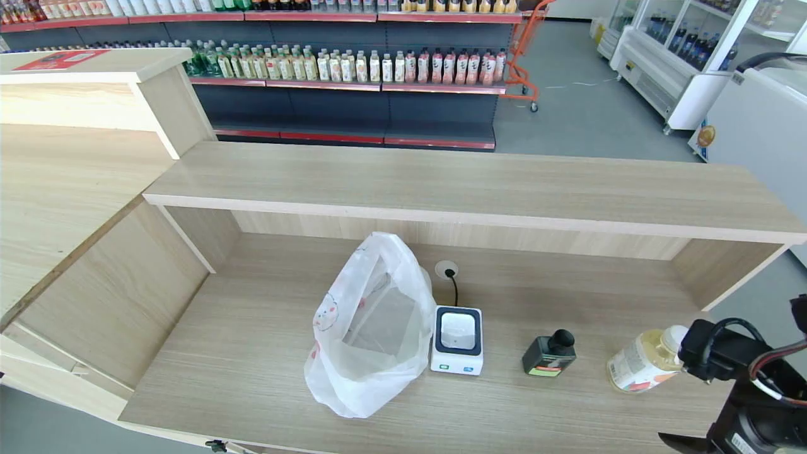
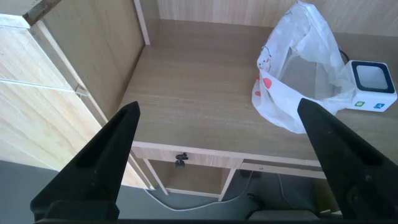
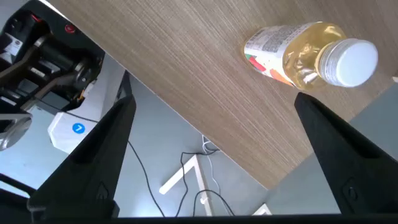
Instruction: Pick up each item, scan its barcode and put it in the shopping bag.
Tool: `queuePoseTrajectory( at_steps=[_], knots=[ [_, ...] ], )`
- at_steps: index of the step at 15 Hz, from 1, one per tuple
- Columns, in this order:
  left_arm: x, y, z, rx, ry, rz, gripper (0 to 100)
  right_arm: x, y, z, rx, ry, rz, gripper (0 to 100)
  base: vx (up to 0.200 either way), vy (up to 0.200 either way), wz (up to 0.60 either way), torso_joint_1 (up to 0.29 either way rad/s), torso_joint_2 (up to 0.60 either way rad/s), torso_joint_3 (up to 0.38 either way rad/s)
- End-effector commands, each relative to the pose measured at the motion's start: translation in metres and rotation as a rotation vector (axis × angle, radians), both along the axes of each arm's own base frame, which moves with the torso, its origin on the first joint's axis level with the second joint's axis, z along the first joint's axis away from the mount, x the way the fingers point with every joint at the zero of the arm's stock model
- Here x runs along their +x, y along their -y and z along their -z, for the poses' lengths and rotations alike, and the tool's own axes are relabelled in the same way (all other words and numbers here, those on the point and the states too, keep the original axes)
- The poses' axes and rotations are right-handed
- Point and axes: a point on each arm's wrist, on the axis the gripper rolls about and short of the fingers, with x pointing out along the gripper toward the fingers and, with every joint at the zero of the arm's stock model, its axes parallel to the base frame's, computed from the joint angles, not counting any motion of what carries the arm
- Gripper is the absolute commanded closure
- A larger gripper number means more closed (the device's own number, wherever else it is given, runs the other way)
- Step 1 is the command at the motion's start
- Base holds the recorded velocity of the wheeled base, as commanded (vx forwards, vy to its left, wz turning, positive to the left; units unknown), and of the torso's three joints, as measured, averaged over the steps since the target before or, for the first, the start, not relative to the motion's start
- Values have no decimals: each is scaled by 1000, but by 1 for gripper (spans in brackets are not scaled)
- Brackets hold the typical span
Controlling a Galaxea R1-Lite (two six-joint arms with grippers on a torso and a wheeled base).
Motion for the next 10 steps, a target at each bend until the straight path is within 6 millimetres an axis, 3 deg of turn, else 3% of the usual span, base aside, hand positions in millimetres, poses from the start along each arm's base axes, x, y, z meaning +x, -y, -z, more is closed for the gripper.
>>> queuePoseTrajectory(
  at_steps=[1, 5, 10],
  knots=[
    [0, 0, 0, 0, 0, 0, 0, 29, 4, 24, 19, -84, 17, 0, 0, 0, 0, 0, 0, 0],
    [0, 0, 0, 0, 0, 0, 0, 63, 0, 46, 87, -63, -94, 0, 0, 0, 0, 0, 0, 0],
    [0, 0, 0, 0, 0, 0, 0, 90, -3, 69, 80, -69, -149, 0, 0, 0, 0, 0, 0, 0]
  ],
)
